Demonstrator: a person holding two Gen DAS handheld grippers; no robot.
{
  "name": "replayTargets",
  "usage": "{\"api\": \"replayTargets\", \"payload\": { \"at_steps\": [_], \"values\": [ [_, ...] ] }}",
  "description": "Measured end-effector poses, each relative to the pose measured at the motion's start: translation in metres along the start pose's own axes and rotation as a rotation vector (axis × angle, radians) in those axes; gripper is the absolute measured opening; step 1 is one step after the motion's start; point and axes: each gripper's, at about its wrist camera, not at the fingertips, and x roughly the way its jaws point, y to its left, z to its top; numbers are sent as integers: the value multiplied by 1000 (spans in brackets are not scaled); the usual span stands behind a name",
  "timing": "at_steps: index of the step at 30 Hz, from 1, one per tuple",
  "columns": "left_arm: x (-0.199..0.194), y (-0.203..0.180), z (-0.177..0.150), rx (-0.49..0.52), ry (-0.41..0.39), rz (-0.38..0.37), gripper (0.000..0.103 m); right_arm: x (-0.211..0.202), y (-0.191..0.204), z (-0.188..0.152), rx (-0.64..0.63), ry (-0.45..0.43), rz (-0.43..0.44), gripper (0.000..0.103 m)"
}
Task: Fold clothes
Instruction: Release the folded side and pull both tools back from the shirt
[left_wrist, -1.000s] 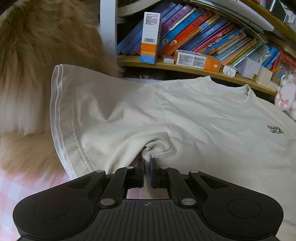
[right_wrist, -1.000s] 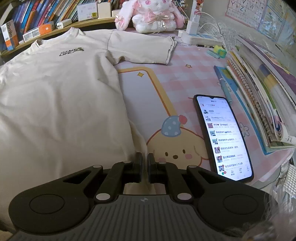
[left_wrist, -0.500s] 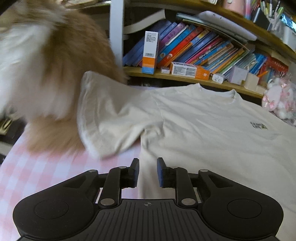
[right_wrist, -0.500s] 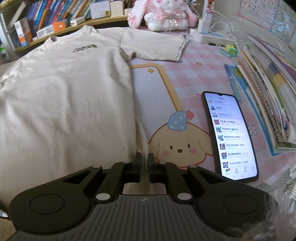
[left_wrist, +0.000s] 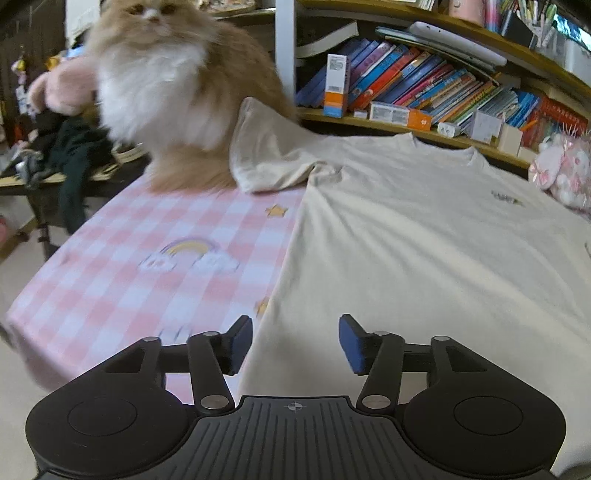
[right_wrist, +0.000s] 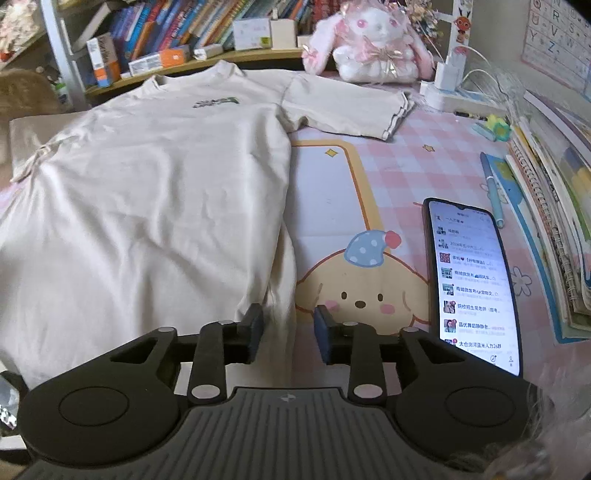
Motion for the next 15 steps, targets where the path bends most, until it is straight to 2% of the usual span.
{"api": "replayTargets", "payload": {
  "at_steps": [7, 15],
  "values": [
    [-29, 1, -36, -2, 42, 51, 69, -21, 2, -27, -25, -24, 57, 37],
    [-41, 1, -53, 0, 50, 70, 81, -44, 4, -58, -13, 10, 94, 38]
  ]
}}
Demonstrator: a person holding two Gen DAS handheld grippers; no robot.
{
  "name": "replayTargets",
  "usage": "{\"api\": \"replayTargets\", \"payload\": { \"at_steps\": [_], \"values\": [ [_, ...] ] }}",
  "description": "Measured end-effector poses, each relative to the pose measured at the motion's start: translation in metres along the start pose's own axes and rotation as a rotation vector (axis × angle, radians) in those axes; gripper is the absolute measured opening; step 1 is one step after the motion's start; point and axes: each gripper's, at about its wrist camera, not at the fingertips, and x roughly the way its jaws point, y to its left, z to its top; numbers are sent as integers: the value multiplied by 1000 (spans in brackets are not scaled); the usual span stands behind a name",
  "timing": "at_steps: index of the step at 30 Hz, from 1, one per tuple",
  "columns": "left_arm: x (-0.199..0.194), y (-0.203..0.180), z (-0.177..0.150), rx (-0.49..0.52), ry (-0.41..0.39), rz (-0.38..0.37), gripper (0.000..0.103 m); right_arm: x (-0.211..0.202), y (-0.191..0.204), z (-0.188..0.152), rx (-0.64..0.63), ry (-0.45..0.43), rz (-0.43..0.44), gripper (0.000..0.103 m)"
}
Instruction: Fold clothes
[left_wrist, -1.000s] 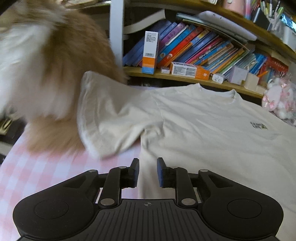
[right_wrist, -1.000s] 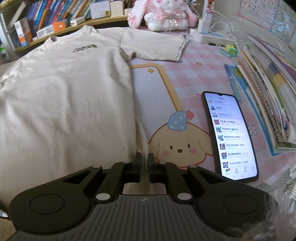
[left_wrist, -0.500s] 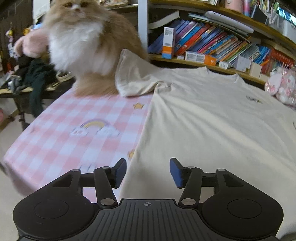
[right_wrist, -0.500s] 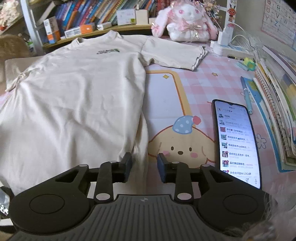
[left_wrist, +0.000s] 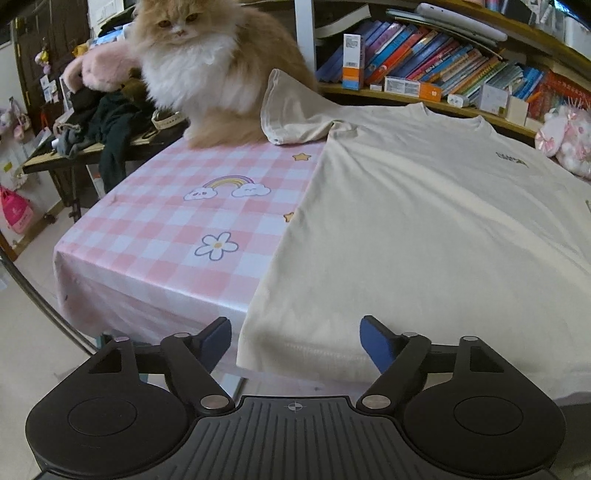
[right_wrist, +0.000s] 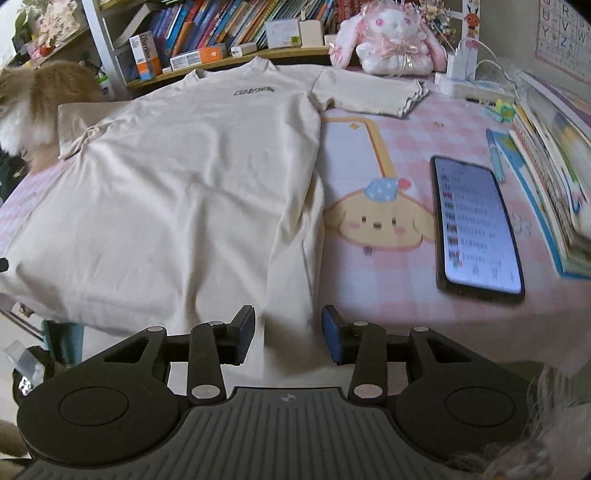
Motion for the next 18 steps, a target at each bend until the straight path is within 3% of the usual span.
{"api": "replayTargets", "payload": {
  "at_steps": [8, 13, 14, 16, 18],
  "values": [
    [2, 32, -2, -101, -9, -47, 81, -4, -9, -4, 88, -16, -42, 41],
    [22, 52, 5, -189, 33, -88, 77, 3, -9, 1, 110, -3, -78, 36],
    [27, 55, 6, -196, 43, -101, 75, 5, -9, 1, 111, 4, -87, 32],
    [36, 59, 8, -211, 63, -136, 74, 4, -5, 4, 102, 22, -73, 12],
    [41, 64, 9, -235, 74, -173, 73, -3, -1, 9, 104, 24, -20, 7]
  ]
}}
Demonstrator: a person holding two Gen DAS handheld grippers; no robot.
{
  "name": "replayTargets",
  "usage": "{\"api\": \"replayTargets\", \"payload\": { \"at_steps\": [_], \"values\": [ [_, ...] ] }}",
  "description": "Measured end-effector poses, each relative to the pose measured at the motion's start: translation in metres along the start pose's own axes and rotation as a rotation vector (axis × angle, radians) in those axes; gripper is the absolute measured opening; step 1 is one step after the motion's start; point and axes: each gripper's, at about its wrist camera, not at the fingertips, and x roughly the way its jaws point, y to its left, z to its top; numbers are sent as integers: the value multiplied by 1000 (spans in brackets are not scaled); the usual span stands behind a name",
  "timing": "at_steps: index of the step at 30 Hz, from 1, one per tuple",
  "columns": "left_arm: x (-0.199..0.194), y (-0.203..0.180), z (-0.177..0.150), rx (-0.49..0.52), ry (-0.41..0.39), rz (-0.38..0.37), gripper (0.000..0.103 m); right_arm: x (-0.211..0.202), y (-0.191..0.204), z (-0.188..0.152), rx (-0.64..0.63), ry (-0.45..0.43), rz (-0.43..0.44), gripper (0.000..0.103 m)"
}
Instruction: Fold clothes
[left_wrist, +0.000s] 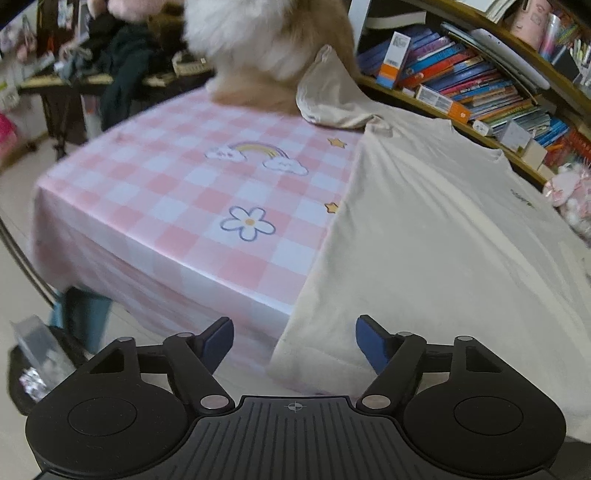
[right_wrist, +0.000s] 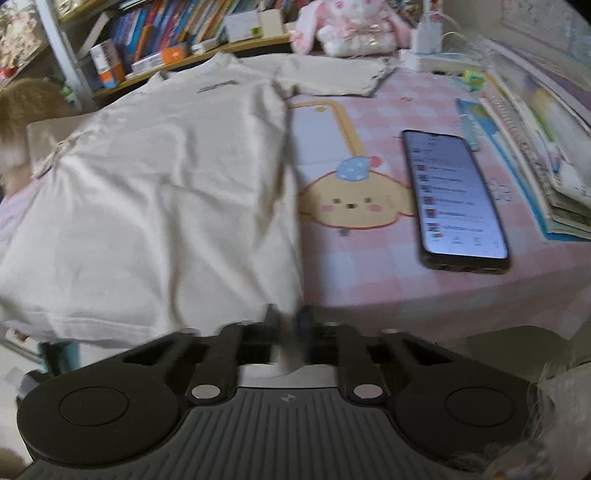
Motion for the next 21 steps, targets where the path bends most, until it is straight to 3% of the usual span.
{"api": "replayTargets", "payload": {
  "at_steps": [4, 5, 7, 9, 10, 12, 15, 18, 21],
  "values": [
    [3, 5, 3, -38, -1, -34, 72, -41, 5, 15, 81, -112, 276, 7],
    [5, 6, 4, -47, 2, -44, 72, -46, 3, 16, 88, -133, 280, 7],
    [8, 7, 5, -58, 13, -61, 72, -39, -4, 12, 90, -111, 157, 7],
    [10, 8, 6, -67, 24, -79, 68, -20, -17, 2, 132, -15, -6, 7],
    [11, 9, 6, -72, 26, -88, 67, -12, -25, -3, 173, 16, -39, 7],
    [12, 11, 7, -97, 33, -98, 65, -6, -31, -8, 227, 20, -22, 7],
    [12, 21, 7, -162, 48, -135, 53, -1, -23, -11, 204, 20, -18, 7],
    [7, 30, 6, -218, 56, -177, 33, 3, -21, -11, 198, 26, -21, 7],
    [-1, 31, 6, -215, 59, -195, 4, 9, -22, -9, 211, 32, -20, 7]
  ]
}}
